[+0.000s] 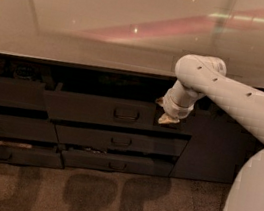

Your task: Open top drawer

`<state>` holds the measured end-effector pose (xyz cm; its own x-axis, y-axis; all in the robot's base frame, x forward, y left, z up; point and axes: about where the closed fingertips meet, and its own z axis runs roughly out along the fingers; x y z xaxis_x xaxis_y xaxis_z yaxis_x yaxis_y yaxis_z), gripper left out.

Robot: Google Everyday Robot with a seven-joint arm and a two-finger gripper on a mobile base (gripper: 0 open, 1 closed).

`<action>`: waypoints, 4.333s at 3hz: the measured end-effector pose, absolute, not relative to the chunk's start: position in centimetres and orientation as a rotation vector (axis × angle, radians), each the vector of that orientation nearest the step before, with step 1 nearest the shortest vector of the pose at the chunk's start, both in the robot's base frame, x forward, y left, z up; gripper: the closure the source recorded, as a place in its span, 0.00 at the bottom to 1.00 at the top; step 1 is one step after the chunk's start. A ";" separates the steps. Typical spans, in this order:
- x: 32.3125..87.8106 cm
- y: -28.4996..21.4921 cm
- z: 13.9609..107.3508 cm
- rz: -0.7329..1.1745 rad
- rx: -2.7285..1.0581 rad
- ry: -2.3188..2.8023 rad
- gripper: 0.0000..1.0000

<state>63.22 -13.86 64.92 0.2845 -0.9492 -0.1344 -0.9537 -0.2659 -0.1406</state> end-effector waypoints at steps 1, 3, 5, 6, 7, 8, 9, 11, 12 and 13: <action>62.1 -13.8 65.7 -0.016 -2.348 1.710 1.00; 60.4 -13.5 66.9 -0.094 -2.328 1.665 1.00; 59.9 -13.2 67.1 -0.099 -2.331 1.653 1.00; 59.4 -13.1 67.0 -0.097 -2.334 1.648 1.00; 58.7 -13.3 67.6 -0.136 -2.323 1.632 1.00; 58.7 -13.3 67.6 -0.136 -2.323 1.631 1.00; 57.5 -13.2 67.1 -0.125 -2.337 1.599 1.00; 56.6 -13.0 67.0 -0.117 -2.345 1.578 1.00; 56.5 -13.0 67.2 -0.116 -2.345 1.577 1.00; 55.9 -13.0 66.9 -0.112 -2.349 1.566 1.00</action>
Offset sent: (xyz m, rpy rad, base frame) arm -0.0960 0.0233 -0.0521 0.0319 -0.0754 0.1367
